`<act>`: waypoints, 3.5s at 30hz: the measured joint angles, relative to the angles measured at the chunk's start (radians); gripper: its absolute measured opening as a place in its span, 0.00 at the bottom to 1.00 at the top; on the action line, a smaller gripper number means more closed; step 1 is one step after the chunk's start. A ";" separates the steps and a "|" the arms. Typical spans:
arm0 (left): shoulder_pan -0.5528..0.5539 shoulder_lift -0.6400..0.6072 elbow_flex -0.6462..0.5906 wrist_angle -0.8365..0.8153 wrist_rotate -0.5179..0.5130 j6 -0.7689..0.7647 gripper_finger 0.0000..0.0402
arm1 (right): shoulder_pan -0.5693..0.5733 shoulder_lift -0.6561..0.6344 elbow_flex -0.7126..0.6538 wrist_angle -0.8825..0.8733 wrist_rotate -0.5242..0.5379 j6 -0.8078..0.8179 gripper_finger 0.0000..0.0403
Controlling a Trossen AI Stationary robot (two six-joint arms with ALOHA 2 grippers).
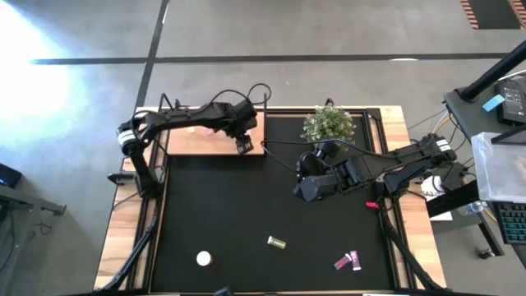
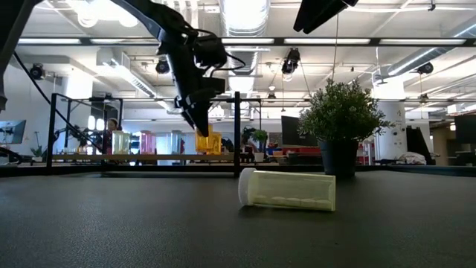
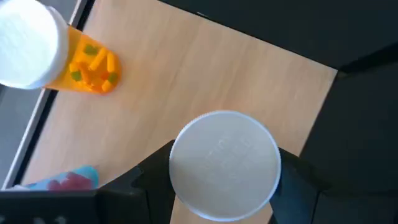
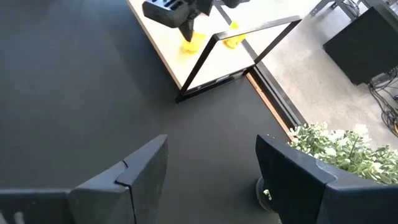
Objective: Pick and place medicine bottles onto shelf by color
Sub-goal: Put the top orange medicine bottle on the shelf aligned with the other orange medicine bottle, then put the orange medicine bottle on the shelf aligned with the other orange medicine bottles
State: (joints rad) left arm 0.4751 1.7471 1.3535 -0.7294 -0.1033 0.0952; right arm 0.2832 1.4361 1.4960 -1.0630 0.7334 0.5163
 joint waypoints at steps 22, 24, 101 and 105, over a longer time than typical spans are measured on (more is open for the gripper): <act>0.081 0.046 0.034 0.046 0.031 0.047 0.46 | 0.000 0.000 0.000 0.003 0.000 0.000 0.58; 0.081 0.046 0.034 0.059 0.031 0.052 0.46 | 0.000 0.000 0.000 0.004 0.000 0.000 0.58; -0.830 -0.400 -0.316 -0.129 -0.264 -1.047 0.63 | 0.000 0.000 0.000 0.007 0.000 0.000 0.58; -0.965 -0.368 -0.354 -0.128 -0.268 -1.322 0.63 | 0.000 0.000 0.000 0.007 0.000 0.000 0.58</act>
State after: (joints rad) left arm -0.4894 1.3792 0.9997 -0.8576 -0.3716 -1.2265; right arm 0.2832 1.4361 1.4956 -1.0559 0.7334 0.5163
